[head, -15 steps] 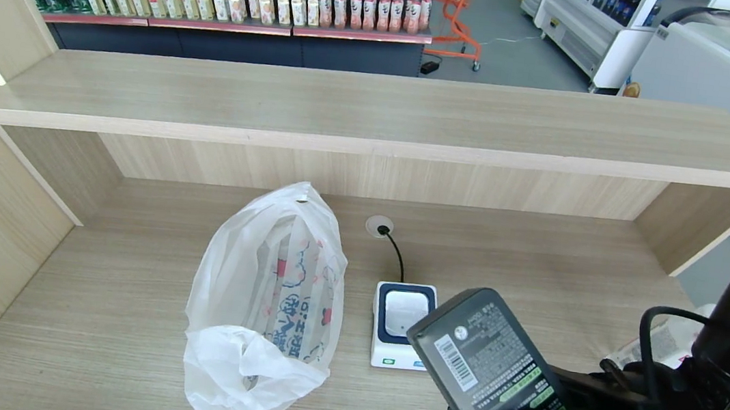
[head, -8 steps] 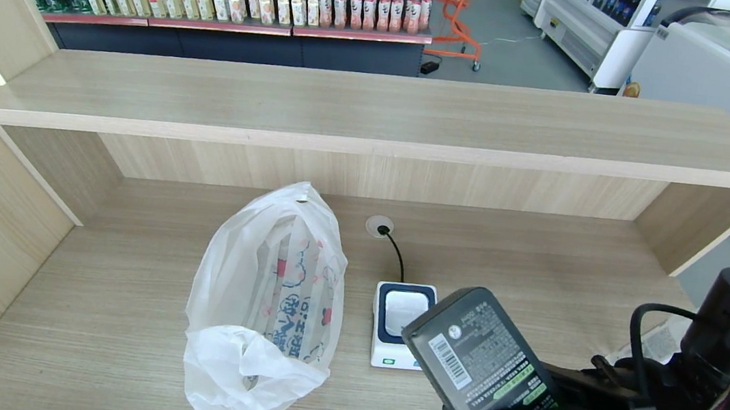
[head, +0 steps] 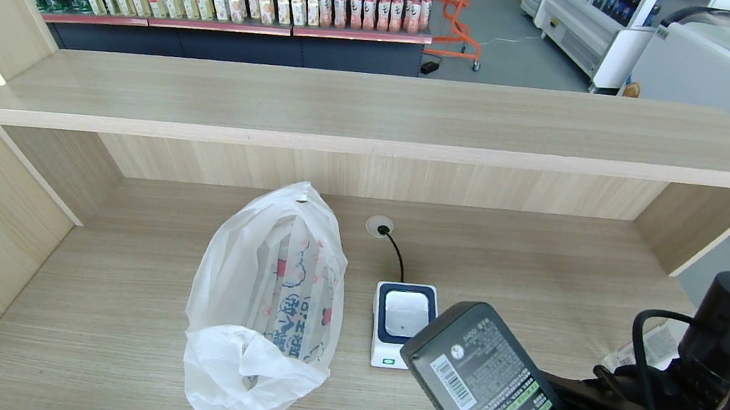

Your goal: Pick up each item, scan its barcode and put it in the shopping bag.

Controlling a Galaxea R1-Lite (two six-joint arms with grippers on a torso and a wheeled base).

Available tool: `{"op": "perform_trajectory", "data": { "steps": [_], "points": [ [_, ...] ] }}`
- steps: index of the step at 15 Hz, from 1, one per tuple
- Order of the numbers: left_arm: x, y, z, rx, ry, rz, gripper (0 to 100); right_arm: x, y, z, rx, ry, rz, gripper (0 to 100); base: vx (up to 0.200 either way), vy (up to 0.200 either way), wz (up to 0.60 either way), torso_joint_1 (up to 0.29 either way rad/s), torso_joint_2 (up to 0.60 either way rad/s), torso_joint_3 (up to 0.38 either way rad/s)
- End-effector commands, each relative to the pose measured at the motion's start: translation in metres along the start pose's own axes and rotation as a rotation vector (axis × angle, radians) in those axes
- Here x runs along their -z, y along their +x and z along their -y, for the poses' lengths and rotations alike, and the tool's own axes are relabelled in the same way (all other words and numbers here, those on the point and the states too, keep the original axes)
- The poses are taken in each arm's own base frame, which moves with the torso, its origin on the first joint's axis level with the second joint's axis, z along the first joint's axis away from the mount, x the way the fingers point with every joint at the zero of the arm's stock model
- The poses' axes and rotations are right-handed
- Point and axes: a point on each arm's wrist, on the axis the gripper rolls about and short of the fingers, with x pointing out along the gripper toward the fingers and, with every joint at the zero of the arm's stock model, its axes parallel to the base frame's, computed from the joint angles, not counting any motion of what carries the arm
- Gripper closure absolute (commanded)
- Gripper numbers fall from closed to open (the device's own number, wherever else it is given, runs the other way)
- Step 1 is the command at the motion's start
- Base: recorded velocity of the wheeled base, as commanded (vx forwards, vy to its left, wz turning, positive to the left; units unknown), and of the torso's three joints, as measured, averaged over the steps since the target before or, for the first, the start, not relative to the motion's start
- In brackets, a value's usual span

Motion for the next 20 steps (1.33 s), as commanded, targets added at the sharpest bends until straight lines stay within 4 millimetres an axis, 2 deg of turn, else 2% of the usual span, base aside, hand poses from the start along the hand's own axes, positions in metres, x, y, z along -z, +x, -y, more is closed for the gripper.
{"op": "perform_trajectory", "data": {
  "steps": [1, 4, 6, 8, 10, 13, 14, 15, 17, 18, 19, 20],
  "points": [
    [0.000, 0.000, 0.000, -0.001, 0.000, 0.000, 0, 0.001, 0.000, 0.001, 0.001, -0.005, -0.002, 100, 0.000, 0.000, 0.00, 0.000, 0.00, 0.000],
    [0.000, 0.000, 0.000, -0.001, 0.000, -0.002, 0, 0.012, -0.006, 0.018, 0.016, 0.044, -0.035, 100, 0.000, 0.000, 0.00, 0.000, 0.00, 0.000],
    [0.000, 0.000, 0.000, -0.001, 0.000, -0.002, 0, 0.030, -0.033, 0.033, -0.046, 0.282, -0.180, 100, 0.000, 0.000, 0.00, 0.000, 0.00, 0.000],
    [0.000, 0.000, 0.000, -0.001, 0.000, 0.000, 0, 0.026, -0.067, 0.046, -0.187, 0.576, -0.566, 100, 0.000, 0.000, 0.00, 0.000, 0.00, 0.000],
    [0.000, 0.000, 0.000, -0.001, 0.000, -0.002, 0, 0.027, -0.086, 0.071, -0.174, 0.691, -0.933, 100, 0.000, 0.000, 0.00, 0.000, 0.00, 0.000],
    [0.000, 0.000, 0.000, -0.001, 0.000, 0.000, 0, 0.023, -0.097, 0.070, -0.081, 0.913, -0.988, 100, 0.000, 0.000, 0.00, 0.000, 0.00, 0.000],
    [0.000, 0.000, 0.000, -0.001, 0.000, -0.002, 0, 0.021, -0.114, 0.073, -0.047, 0.993, -1.076, 100, 0.000, 0.000, 0.00, 0.000, 0.00, 0.000],
    [0.000, 0.000, 0.000, -0.001, 0.000, -0.002, 0, 0.019, -0.122, 0.073, -0.002, 1.078, -1.142, 100, 0.000, 0.000, 0.00, 0.000, 0.00, 0.000],
    [0.000, 0.000, 0.000, -0.001, 0.000, -0.002, 0, 0.019, -0.125, 0.068, 0.116, 1.292, -1.182, 100, 0.000, 0.000, 0.00, 0.000, 0.00, 0.000],
    [0.000, 0.000, 0.000, -0.001, 0.000, -0.002, 0, 0.020, -0.126, 0.056, 0.242, 1.523, -1.233, 100, 0.000, 0.000, 0.00, 0.000, 0.00, 0.000],
    [0.000, 0.000, 0.000, -0.001, 0.000, -0.002, 0, 0.021, -0.122, 0.044, 0.282, 1.650, -1.263, 100, 0.000, 0.000, 0.00, 0.000, 0.00, 0.000],
    [0.000, 0.000, 0.000, -0.001, 0.000, -0.002, 0, 0.024, -0.108, 0.035, 0.355, 1.856, -1.215, 100, 0.000, 0.000, 0.00, 0.000, 0.00, 0.000]
  ]
}}
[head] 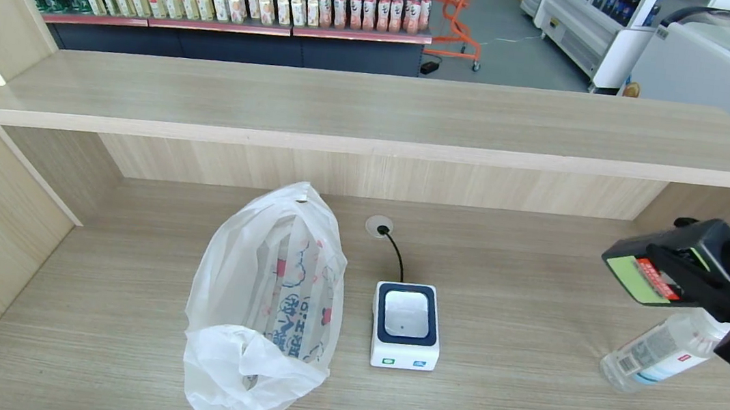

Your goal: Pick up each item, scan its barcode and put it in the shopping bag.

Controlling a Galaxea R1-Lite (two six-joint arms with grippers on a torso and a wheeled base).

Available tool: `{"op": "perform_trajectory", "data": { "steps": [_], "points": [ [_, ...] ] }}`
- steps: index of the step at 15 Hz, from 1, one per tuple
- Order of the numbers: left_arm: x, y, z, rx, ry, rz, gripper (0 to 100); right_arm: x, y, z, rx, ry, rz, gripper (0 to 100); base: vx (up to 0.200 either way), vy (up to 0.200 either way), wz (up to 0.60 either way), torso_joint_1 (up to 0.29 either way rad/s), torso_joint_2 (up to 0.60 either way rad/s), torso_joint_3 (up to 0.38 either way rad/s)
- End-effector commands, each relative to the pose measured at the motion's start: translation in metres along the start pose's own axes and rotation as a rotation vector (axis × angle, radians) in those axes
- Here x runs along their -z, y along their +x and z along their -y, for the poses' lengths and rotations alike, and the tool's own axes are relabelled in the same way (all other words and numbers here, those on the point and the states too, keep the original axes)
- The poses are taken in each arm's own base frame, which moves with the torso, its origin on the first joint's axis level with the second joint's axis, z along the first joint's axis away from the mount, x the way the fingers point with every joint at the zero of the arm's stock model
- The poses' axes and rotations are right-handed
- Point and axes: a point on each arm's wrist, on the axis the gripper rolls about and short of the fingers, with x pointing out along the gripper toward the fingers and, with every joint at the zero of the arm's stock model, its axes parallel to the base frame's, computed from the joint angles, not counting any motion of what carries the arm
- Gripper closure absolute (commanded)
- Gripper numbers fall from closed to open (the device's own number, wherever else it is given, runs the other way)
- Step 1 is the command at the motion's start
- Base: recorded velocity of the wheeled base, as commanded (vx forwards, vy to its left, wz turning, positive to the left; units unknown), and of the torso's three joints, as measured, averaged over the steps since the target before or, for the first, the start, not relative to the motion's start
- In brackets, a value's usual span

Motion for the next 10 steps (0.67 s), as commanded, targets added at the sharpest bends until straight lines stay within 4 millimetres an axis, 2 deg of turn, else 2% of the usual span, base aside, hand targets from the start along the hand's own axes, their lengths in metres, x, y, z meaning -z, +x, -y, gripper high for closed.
{"op": "perform_trajectory", "data": {
  "steps": [1, 2, 3, 4, 5, 7, 10],
  "points": [
    [0.000, 0.000, 0.000, -0.001, 0.000, -0.002, 0, 0.009, 0.028, -0.018, -0.126, 0.362, -0.060, 100, 0.000, 0.000, 0.00, 0.000, 0.00, 0.000],
    [0.000, 0.000, 0.000, -0.001, 0.000, -0.002, 0, 0.011, 0.034, -0.024, -0.146, 0.481, -0.080, 100, 0.000, 0.000, 0.00, 0.000, 0.00, 0.000],
    [0.000, 0.000, 0.000, -0.001, 0.000, -0.002, 0, 0.019, 0.052, -0.037, -0.149, 0.707, -0.147, 100, 0.000, 0.000, 0.00, 0.000, 0.00, 0.000],
    [0.000, 0.000, 0.000, -0.001, 0.000, 0.000, 0, 0.022, 0.063, -0.044, -0.137, 0.817, -0.179, 100, 0.000, 0.000, 0.00, 0.000, 0.00, 0.000],
    [0.000, 0.000, 0.000, -0.001, 0.000, -0.002, 0, 0.029, 0.085, -0.057, -0.113, 0.954, -0.252, 100, 0.000, 0.000, 0.00, 0.000, 0.00, 0.000],
    [0.000, 0.000, 0.000, -0.001, 0.000, -0.002, 0, 0.059, 0.115, -0.072, -0.071, 0.997, -0.378, 100, 0.000, 0.000, 0.00, 0.000, 0.00, 0.000],
    [0.000, 0.000, 0.000, -0.001, 0.000, 0.000, 0, 0.081, 0.148, -0.080, -0.068, 1.062, -0.430, 100, 0.000, 0.000, 0.00, 0.000, 0.00, 0.000]
  ]
}}
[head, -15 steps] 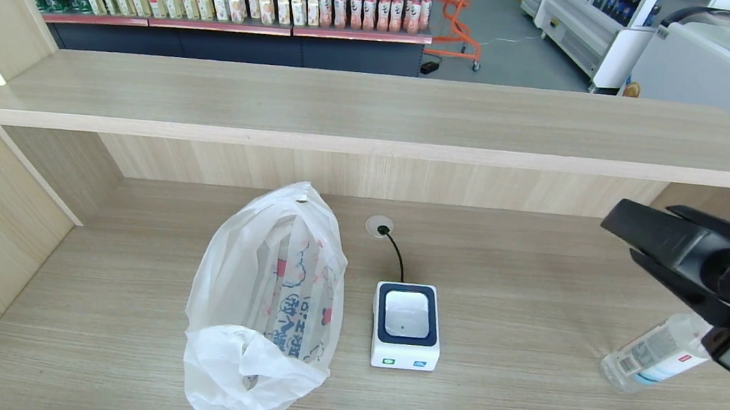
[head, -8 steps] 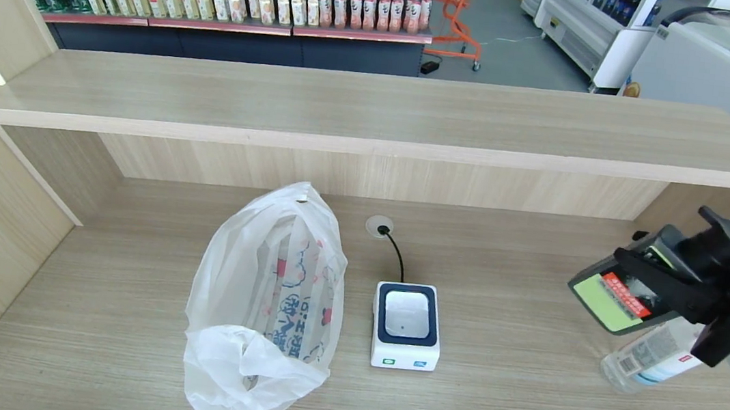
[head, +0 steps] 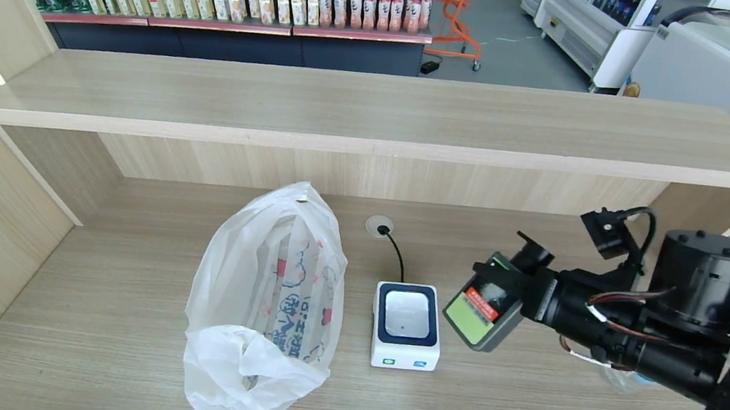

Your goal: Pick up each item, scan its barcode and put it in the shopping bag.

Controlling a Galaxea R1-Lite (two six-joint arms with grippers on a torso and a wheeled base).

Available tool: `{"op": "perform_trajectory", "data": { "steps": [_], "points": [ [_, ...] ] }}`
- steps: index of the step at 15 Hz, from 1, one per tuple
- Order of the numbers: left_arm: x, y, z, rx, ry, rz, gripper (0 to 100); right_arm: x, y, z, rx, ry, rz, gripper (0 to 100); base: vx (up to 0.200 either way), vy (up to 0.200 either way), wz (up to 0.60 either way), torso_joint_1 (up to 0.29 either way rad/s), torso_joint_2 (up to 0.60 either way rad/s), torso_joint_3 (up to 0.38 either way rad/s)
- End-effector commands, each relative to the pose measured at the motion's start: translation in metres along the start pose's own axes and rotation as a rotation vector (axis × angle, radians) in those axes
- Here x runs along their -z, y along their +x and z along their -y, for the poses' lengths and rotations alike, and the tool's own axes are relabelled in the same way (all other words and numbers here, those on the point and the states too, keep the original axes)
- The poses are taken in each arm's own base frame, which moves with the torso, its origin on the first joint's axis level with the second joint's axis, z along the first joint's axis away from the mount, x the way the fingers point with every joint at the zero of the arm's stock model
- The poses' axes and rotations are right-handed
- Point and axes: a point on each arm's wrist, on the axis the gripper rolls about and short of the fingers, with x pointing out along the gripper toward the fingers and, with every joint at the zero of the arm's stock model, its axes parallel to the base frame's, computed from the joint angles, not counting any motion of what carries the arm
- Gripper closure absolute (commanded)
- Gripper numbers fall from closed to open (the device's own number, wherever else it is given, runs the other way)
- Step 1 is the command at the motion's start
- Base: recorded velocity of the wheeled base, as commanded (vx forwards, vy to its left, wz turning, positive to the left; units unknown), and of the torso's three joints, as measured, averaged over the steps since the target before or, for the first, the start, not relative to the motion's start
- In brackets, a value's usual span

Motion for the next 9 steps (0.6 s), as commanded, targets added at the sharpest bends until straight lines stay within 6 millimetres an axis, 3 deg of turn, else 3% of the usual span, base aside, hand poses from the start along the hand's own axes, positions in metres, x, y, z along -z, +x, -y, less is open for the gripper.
{"op": "perform_trajectory", "data": {
  "steps": [1, 9],
  "points": [
    [0.000, 0.000, 0.000, 0.000, 0.000, -0.001, 0, 0.018, 0.049, 0.015, 0.031, 0.052, -0.090, 100, 0.000, 0.000, 0.00, 0.000, 0.00, 0.000],
    [0.000, 0.000, 0.000, 0.000, 0.000, -0.001, 0, 0.044, 0.108, -0.007, 0.003, 0.021, -0.157, 100, 0.000, 0.000, 0.00, 0.000, 0.00, 0.000]
  ]
}}
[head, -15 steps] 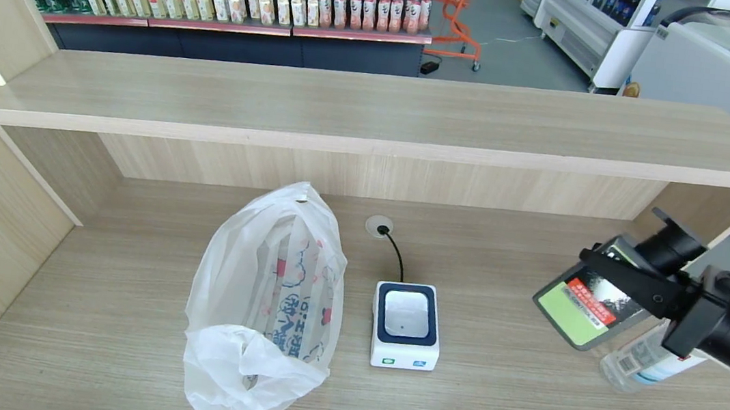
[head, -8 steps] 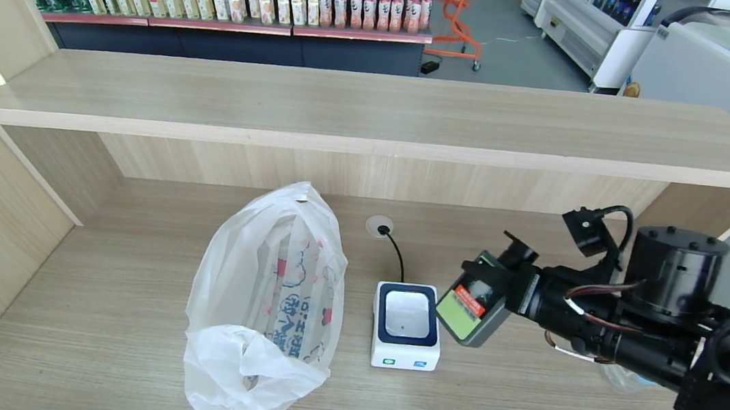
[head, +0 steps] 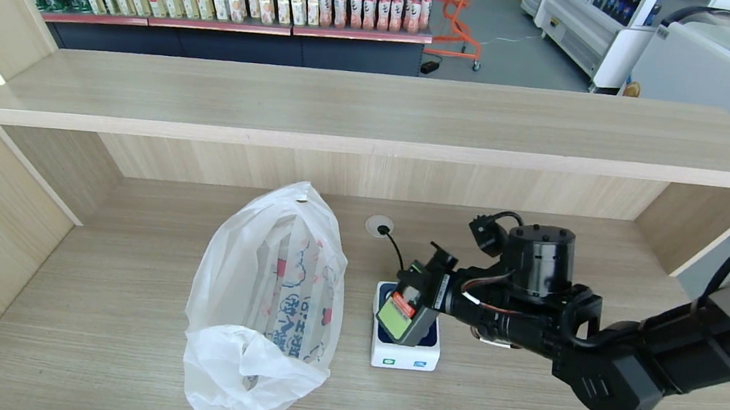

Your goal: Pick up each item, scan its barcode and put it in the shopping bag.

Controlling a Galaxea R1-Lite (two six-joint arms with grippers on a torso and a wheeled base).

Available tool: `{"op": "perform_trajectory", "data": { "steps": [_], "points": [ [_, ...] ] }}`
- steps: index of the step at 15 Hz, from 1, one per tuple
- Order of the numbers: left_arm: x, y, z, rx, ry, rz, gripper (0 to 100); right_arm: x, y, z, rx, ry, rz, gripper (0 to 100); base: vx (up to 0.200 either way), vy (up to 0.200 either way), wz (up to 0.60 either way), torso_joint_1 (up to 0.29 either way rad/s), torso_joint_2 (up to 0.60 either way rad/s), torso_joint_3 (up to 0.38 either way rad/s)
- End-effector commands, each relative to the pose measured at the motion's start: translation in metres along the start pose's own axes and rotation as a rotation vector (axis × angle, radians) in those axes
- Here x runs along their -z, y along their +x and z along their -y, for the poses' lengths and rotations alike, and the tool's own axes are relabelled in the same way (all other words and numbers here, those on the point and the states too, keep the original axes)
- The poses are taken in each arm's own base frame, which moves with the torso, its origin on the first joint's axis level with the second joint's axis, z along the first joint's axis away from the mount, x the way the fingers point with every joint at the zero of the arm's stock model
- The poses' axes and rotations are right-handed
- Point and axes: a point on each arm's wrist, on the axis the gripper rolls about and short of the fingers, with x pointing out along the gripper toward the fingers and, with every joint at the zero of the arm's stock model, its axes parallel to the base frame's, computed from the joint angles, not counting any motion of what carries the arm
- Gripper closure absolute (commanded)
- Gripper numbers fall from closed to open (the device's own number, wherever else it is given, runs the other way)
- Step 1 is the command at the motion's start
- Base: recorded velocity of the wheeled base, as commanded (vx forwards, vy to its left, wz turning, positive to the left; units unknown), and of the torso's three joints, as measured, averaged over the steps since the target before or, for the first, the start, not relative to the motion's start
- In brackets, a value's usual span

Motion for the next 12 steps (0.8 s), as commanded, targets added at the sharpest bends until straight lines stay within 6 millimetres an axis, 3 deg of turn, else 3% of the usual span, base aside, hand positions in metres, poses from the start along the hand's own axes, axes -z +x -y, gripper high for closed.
{"op": "perform_trajectory", "data": {
  "steps": [1, 7, 11, 12],
  "points": [
    [0.000, 0.000, 0.000, 0.000, 0.000, -0.002, 0, 0.009, 0.017, -0.003, -0.014, -0.008, -0.027, 100, 0.000, 0.000, 0.00, 0.000, 0.00, 0.000],
    [0.000, 0.000, 0.000, 0.000, 0.000, -0.002, 0, 0.009, 0.023, -0.006, -0.003, -0.057, -0.011, 100, 0.000, 0.000, 0.00, 0.000, 0.00, 0.000],
    [0.000, 0.000, 0.000, 0.000, 0.000, -0.002, 0, -0.019, -0.013, -0.029, -0.055, -0.069, 0.084, 100, 0.000, 0.000, 0.00, 0.000, 0.00, 0.000],
    [0.000, 0.000, 0.000, 0.000, 0.000, -0.002, 0, -0.027, -0.034, -0.037, -0.071, -0.076, 0.118, 100, 0.000, 0.000, 0.00, 0.000, 0.00, 0.000]
  ]
}}
